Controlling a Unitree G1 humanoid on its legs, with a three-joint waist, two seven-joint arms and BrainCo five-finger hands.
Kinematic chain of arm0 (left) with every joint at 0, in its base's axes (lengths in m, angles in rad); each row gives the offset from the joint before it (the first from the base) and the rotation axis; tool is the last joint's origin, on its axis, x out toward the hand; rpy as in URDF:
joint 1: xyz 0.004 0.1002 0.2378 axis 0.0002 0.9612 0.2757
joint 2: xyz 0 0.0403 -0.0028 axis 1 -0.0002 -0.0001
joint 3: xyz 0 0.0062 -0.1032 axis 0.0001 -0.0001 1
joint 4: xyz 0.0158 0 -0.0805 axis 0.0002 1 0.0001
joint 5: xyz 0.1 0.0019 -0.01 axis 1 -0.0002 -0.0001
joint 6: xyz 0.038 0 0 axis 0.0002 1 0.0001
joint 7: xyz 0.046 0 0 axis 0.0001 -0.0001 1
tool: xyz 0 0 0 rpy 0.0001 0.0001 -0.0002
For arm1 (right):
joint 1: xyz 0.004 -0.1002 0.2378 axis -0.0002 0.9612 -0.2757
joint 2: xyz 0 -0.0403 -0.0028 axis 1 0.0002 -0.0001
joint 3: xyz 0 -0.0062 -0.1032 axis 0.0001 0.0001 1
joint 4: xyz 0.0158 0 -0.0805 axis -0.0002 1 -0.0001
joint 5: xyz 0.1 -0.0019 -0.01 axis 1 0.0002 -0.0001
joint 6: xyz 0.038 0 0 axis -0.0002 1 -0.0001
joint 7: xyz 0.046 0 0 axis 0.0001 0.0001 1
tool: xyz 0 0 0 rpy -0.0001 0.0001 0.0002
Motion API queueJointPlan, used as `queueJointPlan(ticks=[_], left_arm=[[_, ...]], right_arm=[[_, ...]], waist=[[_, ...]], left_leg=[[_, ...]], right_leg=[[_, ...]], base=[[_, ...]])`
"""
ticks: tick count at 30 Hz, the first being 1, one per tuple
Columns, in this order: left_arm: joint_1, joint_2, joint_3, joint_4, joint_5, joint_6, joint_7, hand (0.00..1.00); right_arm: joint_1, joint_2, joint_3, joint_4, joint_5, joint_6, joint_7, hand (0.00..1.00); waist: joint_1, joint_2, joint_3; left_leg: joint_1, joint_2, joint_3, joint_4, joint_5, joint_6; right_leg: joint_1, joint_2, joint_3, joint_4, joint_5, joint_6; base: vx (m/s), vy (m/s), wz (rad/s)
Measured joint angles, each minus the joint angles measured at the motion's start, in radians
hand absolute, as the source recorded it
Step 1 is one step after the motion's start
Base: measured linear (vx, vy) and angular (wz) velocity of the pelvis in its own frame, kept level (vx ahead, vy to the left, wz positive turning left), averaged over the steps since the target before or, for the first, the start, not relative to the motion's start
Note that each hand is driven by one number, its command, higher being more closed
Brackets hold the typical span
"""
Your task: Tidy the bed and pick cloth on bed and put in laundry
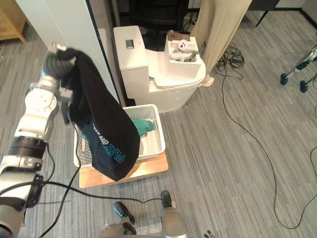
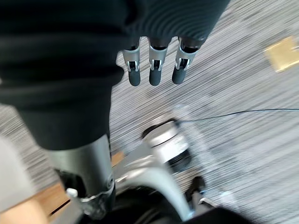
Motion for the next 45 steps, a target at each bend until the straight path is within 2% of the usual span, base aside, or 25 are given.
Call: queueJointPlan(ticks=[9, 17, 22, 25, 26, 31, 37, 39, 43, 45], left_arm=[[-0.115, 0.002, -0.024, 0.000, 0.025, -0.003, 0.003, 1.00], [-0.248, 0.066, -0.095, -0.006, 0.024, -0.002, -0.008, 1.00], [-0.253, 0.079, -0.117, -0.004, 0.020, 0.005, -0.064, 1.00], [-0.250, 0.079, -0.130, -0.003, -0.031, 0.021, -0.100, 1.00], [-0.239, 0.079, -0.130, -0.002, -0.063, 0.020, -0.122, 1.00], [-0.107, 0.069, -0.128, -0.002, -0.065, 0.005, -0.173, 1.00], [0.028, 0.029, -0.124, -0.009, -0.098, -0.017, -0.195, 1.00], [0.068, 0.008, -0.097, -0.049, -0.131, -0.029, -0.197, 1.00], [0.161, -0.019, -0.054, -0.195, -0.175, -0.083, -0.208, 1.00], [0.192, -0.052, -0.018, -0.228, -0.214, -0.089, -0.226, 1.00]], right_arm=[[0.013, -0.012, 0.006, -0.017, 0.019, -0.041, 0.040, 0.00], [0.061, -0.013, 0.009, 0.009, 0.017, -0.072, 0.041, 0.00], [0.061, -0.013, 0.009, 0.024, 0.016, -0.082, 0.043, 0.00], [0.061, -0.012, 0.008, 0.023, 0.016, -0.086, 0.046, 0.00], [0.061, -0.012, 0.008, 0.024, 0.016, -0.088, 0.046, 0.00], [0.059, -0.011, 0.009, 0.023, 0.017, -0.088, 0.042, 0.00], [0.058, -0.010, 0.014, 0.014, 0.017, -0.076, 0.029, 0.00], [0.058, -0.008, 0.014, 0.002, 0.018, -0.068, 0.024, 0.00], [0.058, 0.001, 0.032, -0.015, 0.020, -0.060, 0.006, 0.00], [0.058, 0.001, 0.032, -0.015, 0.021, -0.053, 0.000, 0.00]], waist=[[0.011, 0.009, 0.011], [0.009, 0.008, 0.014], [0.007, 0.008, 0.013], [0.008, 0.008, 0.013], [0.008, 0.008, 0.014], [0.006, 0.008, 0.014], [0.017, 0.000, 0.023], [0.018, 0.001, 0.024], [0.021, 0.003, 0.025], [0.022, 0.004, 0.025]], left_leg=[[0.026, 0.009, 0.038, -0.005, -0.017, -0.014], [0.047, 0.007, 0.043, -0.006, -0.019, -0.014], [0.044, 0.007, 0.040, -0.006, -0.015, -0.009], [0.039, 0.007, 0.037, -0.006, -0.013, -0.006], [0.035, 0.007, 0.036, -0.006, -0.012, -0.006], [0.023, 0.007, 0.030, -0.006, -0.012, -0.006], [-0.003, 0.006, 0.017, -0.001, -0.004, -0.003], [-0.003, 0.005, 0.012, 0.000, -0.004, -0.003], [0.007, 0.005, 0.002, 0.000, -0.004, -0.003], [0.019, 0.003, -0.012, 0.000, -0.004, -0.003]], right_leg=[[0.005, 0.008, 0.016, 0.003, -0.009, -0.005], [0.024, 0.006, 0.018, 0.001, -0.011, -0.003], [0.024, 0.005, 0.015, -0.001, -0.009, -0.001], [0.021, 0.005, 0.013, -0.002, -0.009, -0.001], [0.020, 0.005, 0.012, -0.004, -0.009, -0.001], [0.013, 0.005, 0.008, -0.011, -0.009, -0.001], [-0.009, 0.004, 0.007, -0.011, -0.006, 0.002], [-0.007, 0.004, 0.006, -0.011, -0.006, 0.002], [0.008, 0.003, -0.003, -0.013, -0.006, 0.002], [0.028, 0.001, -0.013, -0.018, -0.007, 0.001]], base=[[0.01, -0.029, -0.11], [0.00, 0.000, 0.00], [0.04, -0.007, 0.01], [0.04, -0.008, 0.03], [0.03, -0.009, 0.02], [0.02, -0.010, 0.02], [0.03, 0.000, 0.01], [0.05, 0.000, 0.05], [0.03, -0.010, 0.07], [0.01, -0.015, 0.15]])
